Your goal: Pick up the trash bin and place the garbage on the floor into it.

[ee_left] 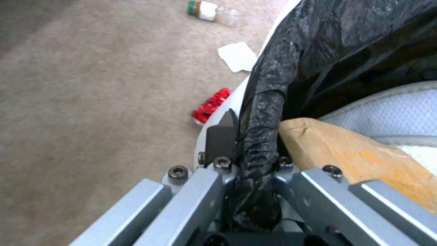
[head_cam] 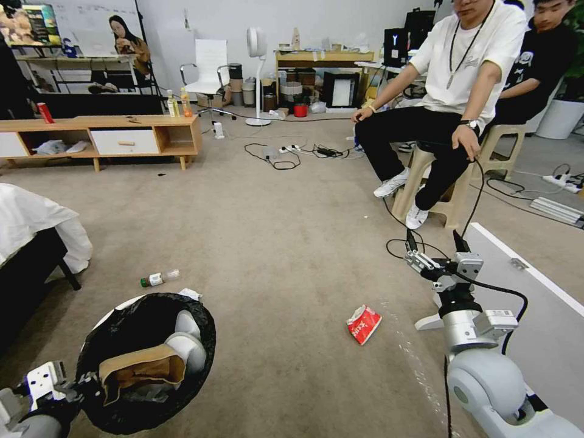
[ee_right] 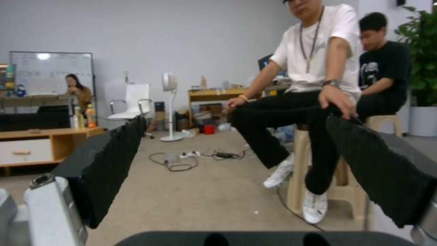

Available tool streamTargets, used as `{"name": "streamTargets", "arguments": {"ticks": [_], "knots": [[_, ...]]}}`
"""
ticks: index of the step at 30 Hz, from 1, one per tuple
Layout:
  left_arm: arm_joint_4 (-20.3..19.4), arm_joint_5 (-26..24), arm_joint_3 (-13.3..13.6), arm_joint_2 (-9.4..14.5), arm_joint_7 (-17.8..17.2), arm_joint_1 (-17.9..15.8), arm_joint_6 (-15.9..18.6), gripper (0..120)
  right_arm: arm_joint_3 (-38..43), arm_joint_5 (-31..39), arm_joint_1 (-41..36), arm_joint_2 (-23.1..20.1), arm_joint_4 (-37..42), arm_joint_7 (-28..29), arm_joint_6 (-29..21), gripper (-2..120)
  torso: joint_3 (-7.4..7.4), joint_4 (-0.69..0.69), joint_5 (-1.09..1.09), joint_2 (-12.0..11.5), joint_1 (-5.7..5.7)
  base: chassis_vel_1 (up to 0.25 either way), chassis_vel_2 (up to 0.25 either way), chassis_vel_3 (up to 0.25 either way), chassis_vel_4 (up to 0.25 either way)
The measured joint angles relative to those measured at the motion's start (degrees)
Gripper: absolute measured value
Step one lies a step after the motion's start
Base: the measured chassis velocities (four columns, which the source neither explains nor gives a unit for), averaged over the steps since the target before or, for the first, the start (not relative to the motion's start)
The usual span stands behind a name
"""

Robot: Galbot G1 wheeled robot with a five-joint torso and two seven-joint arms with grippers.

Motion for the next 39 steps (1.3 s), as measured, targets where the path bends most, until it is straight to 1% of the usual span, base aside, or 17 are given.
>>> {"name": "streamTargets", "arguments": {"ticks": [17,21,22,27,30,32,39], "knots": [[0.06,1.40,0.37,-1.20,0.33,0.12,0.00,1,-0.70,0.06,0.82,-0.14,-1.11,-0.82,0.77,100,0.00,-0.01,0.00,-0.01,0.00,-0.094,-0.093,-0.086,-0.096],[0.06,2.70,0.35,-1.41,1.08,0.24,0.00,1,-1.31,-0.14,1.00,-0.09,-1.68,-1.31,1.27,100,-0.01,-0.04,0.00,-0.01,0.00,-0.083,-0.083,-0.077,-0.091],[0.07,2.86,0.36,-1.50,1.14,0.25,0.00,1,-1.56,-0.26,1.08,-0.01,-1.83,-1.36,1.36,100,-0.01,-0.04,0.00,-0.01,0.00,-0.037,-0.068,-0.050,-0.042],[0.25,3.39,0.36,-1.90,1.29,0.34,0.00,1,-2.79,-0.81,1.77,0.18,-2.48,-1.51,1.84,100,-0.01,0.04,0.00,-0.01,0.00,0.000,0.000,0.000,0.000],[0.28,3.47,0.33,-1.92,1.36,0.38,0.00,1,-2.98,-0.84,1.93,0.19,-2.58,-1.53,1.91,100,-0.01,0.04,0.00,-0.01,0.00,0.000,0.000,0.000,0.000],[0.35,3.48,0.14,-1.92,1.49,0.37,0.00,1,-3.49,-0.92,2.21,0.19,-2.80,-1.66,2.14,100,-0.01,-0.01,0.00,-0.01,0.00,0.000,0.000,0.000,0.000],[0.57,3.49,-0.01,-1.89,1.50,0.27,0.00,1,-4.29,-1.46,2.23,0.41,-3.20,-1.89,2.69,100,-0.01,0.00,0.00,-0.01,0.00,0.000,0.000,0.000,0.000]]}}
